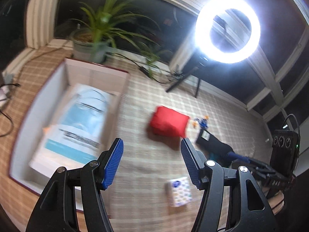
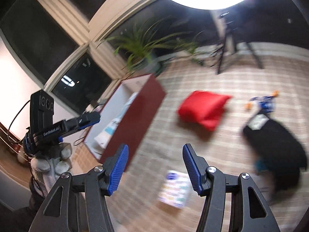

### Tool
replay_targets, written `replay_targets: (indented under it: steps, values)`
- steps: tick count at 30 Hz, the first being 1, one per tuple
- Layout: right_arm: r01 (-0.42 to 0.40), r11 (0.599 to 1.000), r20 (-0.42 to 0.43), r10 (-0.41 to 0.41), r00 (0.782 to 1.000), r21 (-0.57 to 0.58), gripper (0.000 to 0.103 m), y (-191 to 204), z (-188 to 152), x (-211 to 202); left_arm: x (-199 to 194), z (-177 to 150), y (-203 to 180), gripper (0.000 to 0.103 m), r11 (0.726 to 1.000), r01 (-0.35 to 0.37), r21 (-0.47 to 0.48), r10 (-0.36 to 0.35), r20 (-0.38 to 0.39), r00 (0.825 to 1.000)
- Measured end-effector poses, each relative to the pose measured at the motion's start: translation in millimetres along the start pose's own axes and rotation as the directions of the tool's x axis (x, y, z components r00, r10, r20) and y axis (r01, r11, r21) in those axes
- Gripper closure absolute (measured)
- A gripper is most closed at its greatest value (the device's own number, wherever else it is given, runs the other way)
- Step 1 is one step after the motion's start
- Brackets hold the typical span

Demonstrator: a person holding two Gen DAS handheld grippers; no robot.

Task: Organize soft objects
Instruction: 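Move the right tool back to the black glove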

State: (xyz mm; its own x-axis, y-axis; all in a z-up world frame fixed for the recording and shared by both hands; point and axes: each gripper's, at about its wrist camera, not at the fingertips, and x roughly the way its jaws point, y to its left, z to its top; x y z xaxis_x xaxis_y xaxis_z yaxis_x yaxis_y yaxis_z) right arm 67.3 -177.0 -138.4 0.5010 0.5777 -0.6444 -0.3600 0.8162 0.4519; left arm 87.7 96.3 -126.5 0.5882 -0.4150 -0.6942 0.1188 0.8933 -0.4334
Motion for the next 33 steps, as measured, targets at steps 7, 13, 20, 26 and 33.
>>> replay_targets:
  steps: [7, 13, 20, 26, 33]
  values:
    - [0.114, 0.993, 0.029, -0.114, 0.993, 0.013, 0.037, -74.7, -5.7, -53.0, 40.3, -22.5, -54.2, 0.042, 0.999, 0.051, 0.002, -0.05, -0.055, 0.997]
    - [0.165, 0.981, 0.005, -0.167, 0.986, 0.097, 0.037, -142.2, -4.7, -72.8, 74.3, -33.1, -96.6, 0.042, 0.996, 0.092, -0.012, -0.092, -0.095, 0.991]
    - [0.147, 0.972, -0.078, -0.135, 0.988, 0.184, 0.037, -203.2, 0.9, -66.9, 115.8, -41.3, -133.5, 0.042, 0.988, 0.147, -0.044, -0.152, -0.144, 0.978]
    - [0.086, 0.976, -0.135, -0.059, 0.989, 0.2, 0.037, -225.9, 16.7, -48.4, 150.7, -47.4, -138.9, 0.042, 0.975, 0.17, -0.143, -0.196, -0.188, 0.963]
    - [0.047, 0.969, -0.223, 0.008, 0.975, 0.241, 0.037, -248.9, 30.6, -8.8, 182.5, -50.2, -142.3, 0.042, 0.966, 0.159, -0.204, -0.205, -0.227, 0.952]
